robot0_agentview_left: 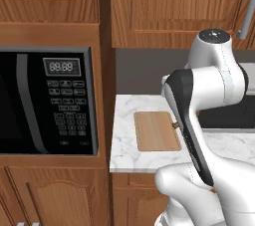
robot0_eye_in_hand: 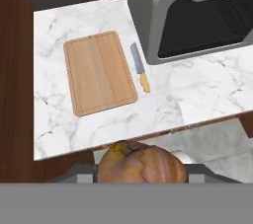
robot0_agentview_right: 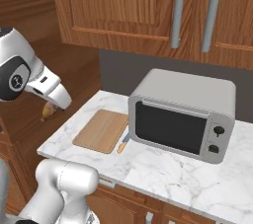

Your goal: Retrieve the chicken drumstick from the fridge and place it on the cutting board.

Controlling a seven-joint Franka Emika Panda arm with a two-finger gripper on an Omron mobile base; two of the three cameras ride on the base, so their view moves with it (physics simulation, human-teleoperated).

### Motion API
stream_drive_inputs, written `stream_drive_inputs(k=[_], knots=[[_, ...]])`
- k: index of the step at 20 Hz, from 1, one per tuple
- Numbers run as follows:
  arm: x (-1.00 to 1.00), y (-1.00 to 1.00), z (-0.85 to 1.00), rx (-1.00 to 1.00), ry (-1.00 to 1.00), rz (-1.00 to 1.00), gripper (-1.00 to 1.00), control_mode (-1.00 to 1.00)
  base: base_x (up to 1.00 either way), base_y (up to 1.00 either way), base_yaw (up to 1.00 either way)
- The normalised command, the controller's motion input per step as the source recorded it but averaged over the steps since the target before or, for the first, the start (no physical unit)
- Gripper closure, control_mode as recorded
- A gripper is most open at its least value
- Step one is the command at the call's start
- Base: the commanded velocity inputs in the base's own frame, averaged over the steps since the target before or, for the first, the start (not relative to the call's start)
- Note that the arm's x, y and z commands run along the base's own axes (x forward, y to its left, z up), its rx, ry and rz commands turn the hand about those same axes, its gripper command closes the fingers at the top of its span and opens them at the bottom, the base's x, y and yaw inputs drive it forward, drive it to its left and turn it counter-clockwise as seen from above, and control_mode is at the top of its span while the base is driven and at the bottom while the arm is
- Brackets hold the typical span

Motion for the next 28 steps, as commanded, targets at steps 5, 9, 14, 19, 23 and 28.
stream_drive_inputs(k=[5, 9, 14, 19, 23, 28], knots=[[0.11, 0.00, -0.01, 0.00, -0.04, 0.00, 1.00, -1.00, 0.09, 0.00, 0.00], [0.34, -0.04, -0.12, 0.00, -0.02, 0.01, 1.00, -1.00, 0.00, 0.00, 0.00], [0.46, -0.08, -0.35, 0.03, 0.00, 0.02, 1.00, -1.00, 0.00, 0.00, 0.00], [0.68, -0.10, -0.65, 0.03, 0.04, 0.00, 1.00, -1.00, 0.00, 0.00, 0.00], [0.70, -0.19, -0.68, 0.00, 0.06, -0.07, 1.00, -1.00, 0.00, 0.00, 0.00], [0.67, -0.15, -0.74, 0.01, 0.07, -0.05, 1.00, -1.00, 0.00, 0.00, 0.00]])
